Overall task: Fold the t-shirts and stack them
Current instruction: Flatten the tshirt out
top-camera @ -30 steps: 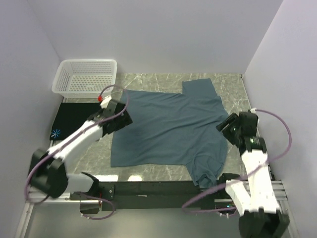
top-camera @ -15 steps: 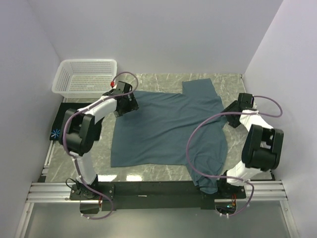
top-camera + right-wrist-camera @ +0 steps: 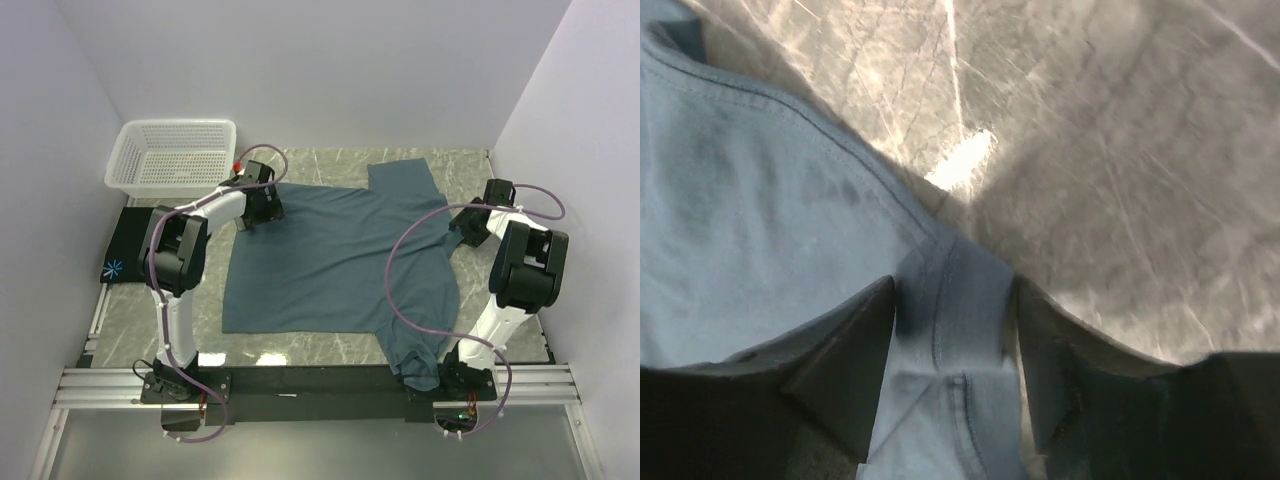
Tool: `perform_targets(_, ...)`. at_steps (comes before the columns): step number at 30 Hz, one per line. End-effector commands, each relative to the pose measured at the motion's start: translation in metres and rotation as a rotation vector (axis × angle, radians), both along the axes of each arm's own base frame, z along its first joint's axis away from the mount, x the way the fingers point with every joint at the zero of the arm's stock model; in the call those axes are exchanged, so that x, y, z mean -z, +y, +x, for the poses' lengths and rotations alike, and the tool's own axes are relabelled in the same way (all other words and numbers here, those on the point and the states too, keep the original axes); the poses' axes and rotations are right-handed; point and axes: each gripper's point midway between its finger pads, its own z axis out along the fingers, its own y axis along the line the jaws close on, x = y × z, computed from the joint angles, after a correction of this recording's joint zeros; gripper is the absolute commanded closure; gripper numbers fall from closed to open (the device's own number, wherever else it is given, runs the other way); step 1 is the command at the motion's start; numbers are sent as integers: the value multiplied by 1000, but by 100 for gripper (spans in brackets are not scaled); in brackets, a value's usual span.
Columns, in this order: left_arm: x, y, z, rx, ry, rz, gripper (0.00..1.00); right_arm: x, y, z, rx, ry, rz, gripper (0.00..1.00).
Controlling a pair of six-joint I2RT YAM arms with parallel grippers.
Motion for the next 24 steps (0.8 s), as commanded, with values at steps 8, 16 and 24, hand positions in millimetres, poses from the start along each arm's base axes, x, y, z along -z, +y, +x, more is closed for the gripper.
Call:
perform_targets(8, 20, 1, 21, -7, 29, 18, 11, -6, -16, 41, -28, -26, -29, 86)
perform_targets(16, 32, 7, 47, -41, 41, -10, 10, -15, -32, 95, -45, -71, -53, 94)
perform_targets(24, 17, 8, 84, -38, -33, -59, 5, -32, -44, 139, -74, -103, -75, 79)
